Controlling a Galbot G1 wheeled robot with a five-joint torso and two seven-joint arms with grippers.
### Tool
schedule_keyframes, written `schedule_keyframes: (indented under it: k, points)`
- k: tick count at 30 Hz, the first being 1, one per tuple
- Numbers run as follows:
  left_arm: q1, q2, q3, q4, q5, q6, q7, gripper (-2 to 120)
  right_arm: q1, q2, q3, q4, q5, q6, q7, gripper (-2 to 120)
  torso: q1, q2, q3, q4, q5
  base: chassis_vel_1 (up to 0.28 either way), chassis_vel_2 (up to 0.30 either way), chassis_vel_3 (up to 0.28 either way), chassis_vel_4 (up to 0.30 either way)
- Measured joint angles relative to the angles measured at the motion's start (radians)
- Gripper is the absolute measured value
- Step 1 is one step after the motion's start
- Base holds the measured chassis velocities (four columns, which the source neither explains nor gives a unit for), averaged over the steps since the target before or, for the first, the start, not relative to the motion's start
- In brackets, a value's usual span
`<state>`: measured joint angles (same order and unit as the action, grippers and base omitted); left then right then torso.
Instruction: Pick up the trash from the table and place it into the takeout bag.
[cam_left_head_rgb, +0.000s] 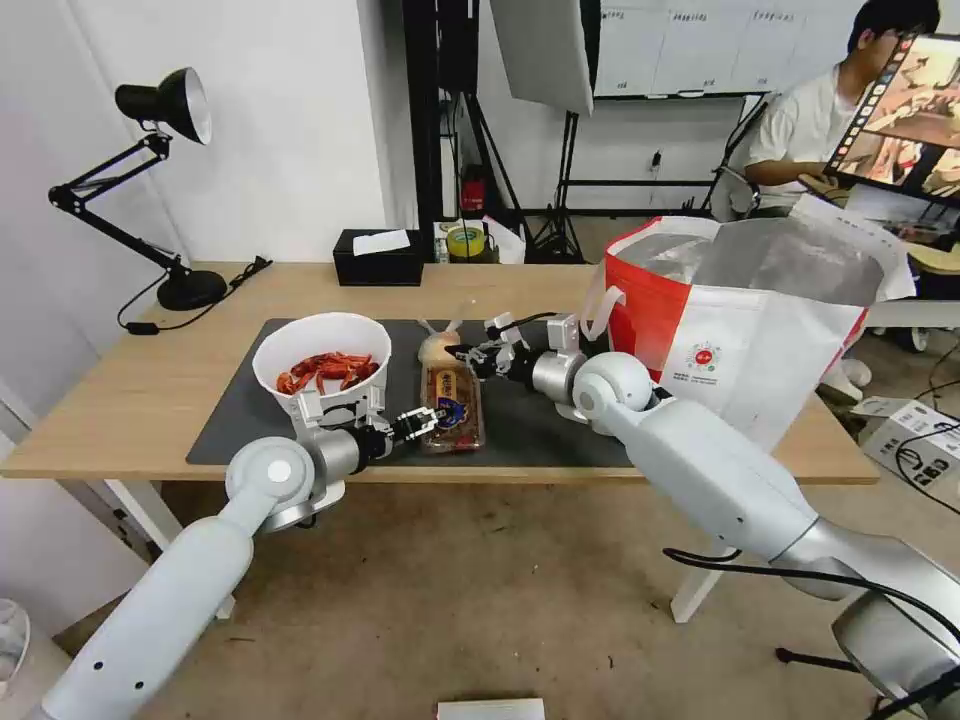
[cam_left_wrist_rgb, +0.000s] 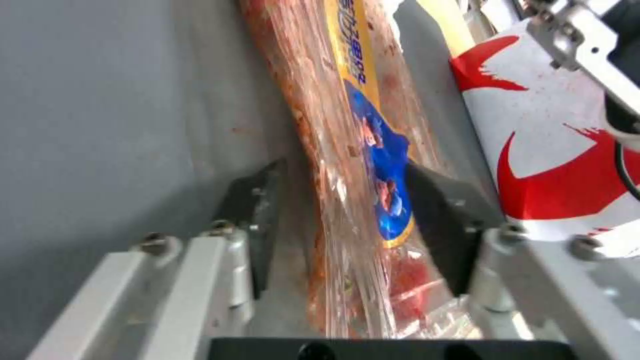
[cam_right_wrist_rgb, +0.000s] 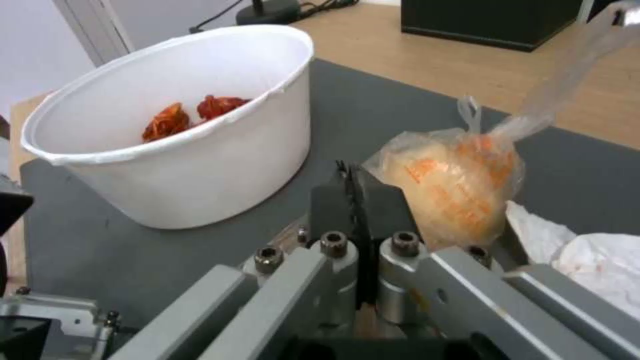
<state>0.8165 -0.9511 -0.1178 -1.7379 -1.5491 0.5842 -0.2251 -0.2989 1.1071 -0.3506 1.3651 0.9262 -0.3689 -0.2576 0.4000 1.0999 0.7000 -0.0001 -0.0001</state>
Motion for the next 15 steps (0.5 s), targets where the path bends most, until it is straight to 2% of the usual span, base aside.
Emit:
schedule_keyframes:
  k: [7,8,11,15]
  points:
    - [-0.001,-0.001,0.005,-0.001,0.03,-0.018,-0.002,17,-0.005,0.012,-0.007,-0.016,0.001,-0.006,-0.002,0,0.0,0.0,0.0,0.0001,0.0,0.0,0.0,0.0,0.0]
    - [-0.001,-0.001,0.005,-0.001,0.03,-0.018,-0.002,17,-0.005,0.012,-0.007,-0.016,0.001,-0.006,-0.002,0,0.0,0.0,0.0,0.0001,0.0,0.0,0.0,0.0,0.0]
    - [0.0,-0.001,0.004,-0.007,0.031,-0.022,-0.002,3,-0.005,0.015,-0.01,-0.019,0.001,-0.009,-0.003,0,0.0,0.0,0.0,0.0,0.0001,0.0,0.0,0.0,0.0]
    - [0.007,0.003,0.001,-0.017,0.031,-0.024,-0.002,0,-0.006,0.015,-0.012,-0.02,0.002,-0.01,-0.004,0,0.0,0.0,0.0,0.0001,0.0,0.0,0.0,0.0,0.0]
